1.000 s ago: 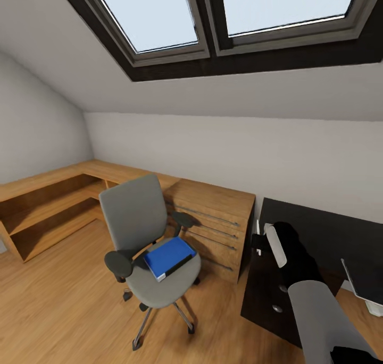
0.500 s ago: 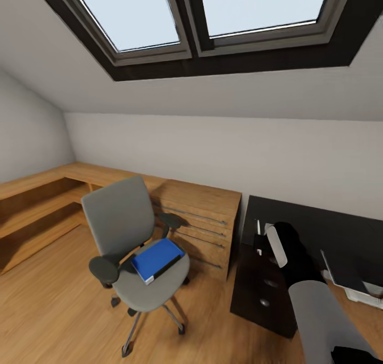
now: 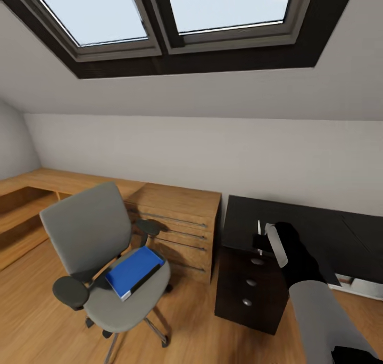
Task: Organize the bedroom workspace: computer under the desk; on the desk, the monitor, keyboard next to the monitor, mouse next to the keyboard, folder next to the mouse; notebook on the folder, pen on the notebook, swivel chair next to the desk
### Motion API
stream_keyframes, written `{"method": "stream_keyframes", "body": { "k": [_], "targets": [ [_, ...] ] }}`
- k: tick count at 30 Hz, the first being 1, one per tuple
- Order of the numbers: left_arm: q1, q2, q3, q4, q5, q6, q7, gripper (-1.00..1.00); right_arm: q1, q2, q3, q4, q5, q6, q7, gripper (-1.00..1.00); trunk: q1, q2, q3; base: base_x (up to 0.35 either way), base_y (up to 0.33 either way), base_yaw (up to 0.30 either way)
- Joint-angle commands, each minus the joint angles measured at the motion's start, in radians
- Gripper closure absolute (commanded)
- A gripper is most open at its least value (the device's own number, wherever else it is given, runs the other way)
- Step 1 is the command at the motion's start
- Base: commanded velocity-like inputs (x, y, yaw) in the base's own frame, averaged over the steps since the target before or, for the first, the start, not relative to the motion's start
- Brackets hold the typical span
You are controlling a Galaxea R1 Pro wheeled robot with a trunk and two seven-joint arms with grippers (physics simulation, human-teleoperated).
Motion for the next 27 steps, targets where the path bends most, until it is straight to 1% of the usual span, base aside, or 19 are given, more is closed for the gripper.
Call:
{"method": "stream_keyframes", "body": {
  "k": [1, 5, 12, 21, 27],
  "targets": [
    [0.000, 0.000, -0.003, 0.000, 0.000, -0.003, 0.003, -1.00, -0.001, 0.001, -0.002, -0.001, -0.011, 0.001, -0.009, 1.00, 0.000, -0.001, -0.001, 0.036, -0.040, -0.170],
    [0.000, -0.001, -0.003, 0.000, -0.001, -0.003, 0.003, -1.00, -0.001, 0.001, -0.002, 0.000, -0.010, 0.000, -0.009, 1.00, 0.000, -0.001, -0.001, 0.109, -0.165, -0.091],
    [0.000, -0.003, -0.003, 0.001, -0.001, -0.003, 0.003, -1.00, -0.001, 0.000, -0.002, 0.001, -0.010, -0.001, -0.008, 1.00, 0.000, -0.001, -0.001, 0.159, -0.202, -0.017],
    [0.000, -0.004, -0.003, 0.001, -0.001, -0.001, 0.003, -1.00, -0.001, 0.000, -0.002, 0.018, -0.009, -0.003, -0.007, 1.00, 0.000, -0.001, -0.001, 0.041, -0.035, -0.002],
    [0.000, -0.007, -0.003, 0.001, -0.001, -0.001, 0.003, -1.00, -0.001, 0.000, 0.000, 0.058, -0.005, -0.005, -0.008, 1.00, 0.000, -0.001, -0.001, 0.229, -0.021, 0.000]
  ]
}}
